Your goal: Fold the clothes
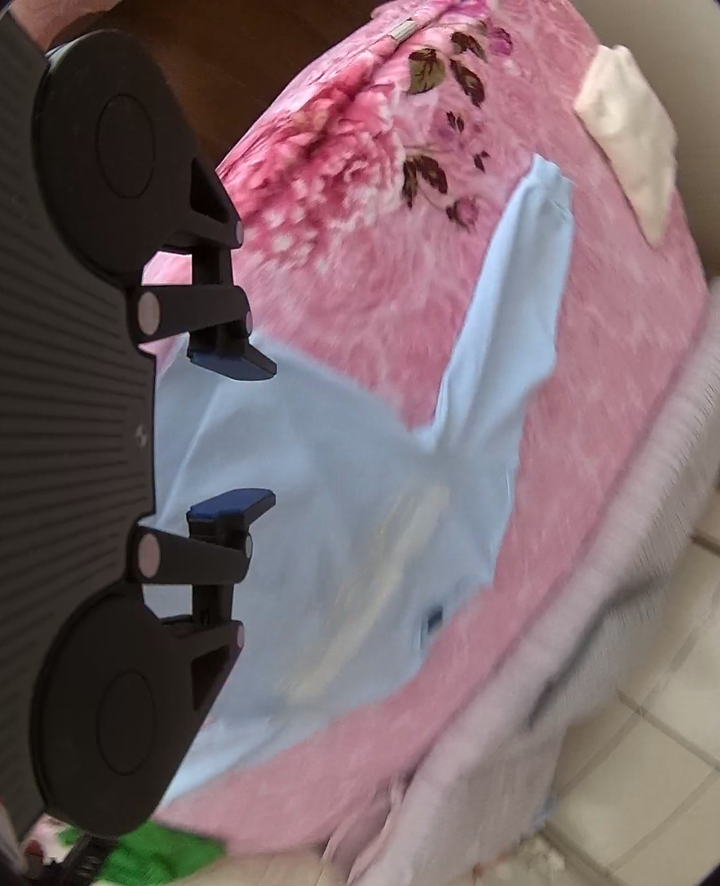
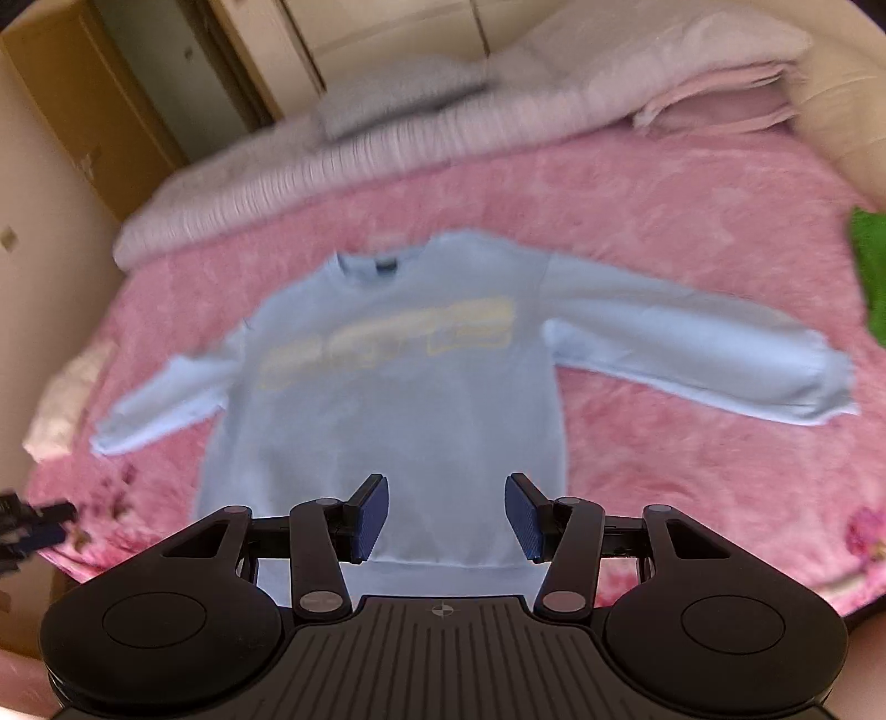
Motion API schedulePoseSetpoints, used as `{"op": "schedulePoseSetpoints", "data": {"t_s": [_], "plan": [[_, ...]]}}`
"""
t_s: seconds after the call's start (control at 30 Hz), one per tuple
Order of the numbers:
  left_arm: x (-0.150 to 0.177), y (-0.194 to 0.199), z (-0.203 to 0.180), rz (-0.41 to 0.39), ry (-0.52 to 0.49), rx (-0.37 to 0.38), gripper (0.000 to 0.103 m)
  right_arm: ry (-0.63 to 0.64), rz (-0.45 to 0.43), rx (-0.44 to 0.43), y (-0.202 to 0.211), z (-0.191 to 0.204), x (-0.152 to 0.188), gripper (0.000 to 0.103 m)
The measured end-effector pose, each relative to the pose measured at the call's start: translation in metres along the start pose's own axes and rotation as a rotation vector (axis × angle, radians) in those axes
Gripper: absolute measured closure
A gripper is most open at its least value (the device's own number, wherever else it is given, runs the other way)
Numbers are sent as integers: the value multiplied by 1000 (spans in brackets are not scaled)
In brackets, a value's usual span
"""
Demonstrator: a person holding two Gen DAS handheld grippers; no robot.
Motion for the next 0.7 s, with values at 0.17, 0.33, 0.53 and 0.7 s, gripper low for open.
{"op": "schedulePoseSetpoints", "data": {"t_s": [0.17, 0.33, 0.53, 0.7], "plan": [[-68, -85, 34, 43, 75, -78, 65, 78, 159, -13, -101, 32, -12, 52], [-142, -145, 85, 7, 211, -101, 65, 104, 254, -58, -166, 69, -26, 52], [-210, -188, 157, -91, 389, -116, 65, 152, 309, -51, -216, 84, -37, 52], [-232, -206, 210, -158, 574, -100, 65, 144, 309, -10, -245, 74, -52, 52]]}}
Point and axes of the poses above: each gripper's, at about its wrist camera, not at the fingertips, and y roughly against the way its jaws point, z to its left, x to its underside, the point moved 7 cm from there along -y, roughly the way its jaws point, and after that the axes turned 12 degrees about y, right-handed, at the moved point
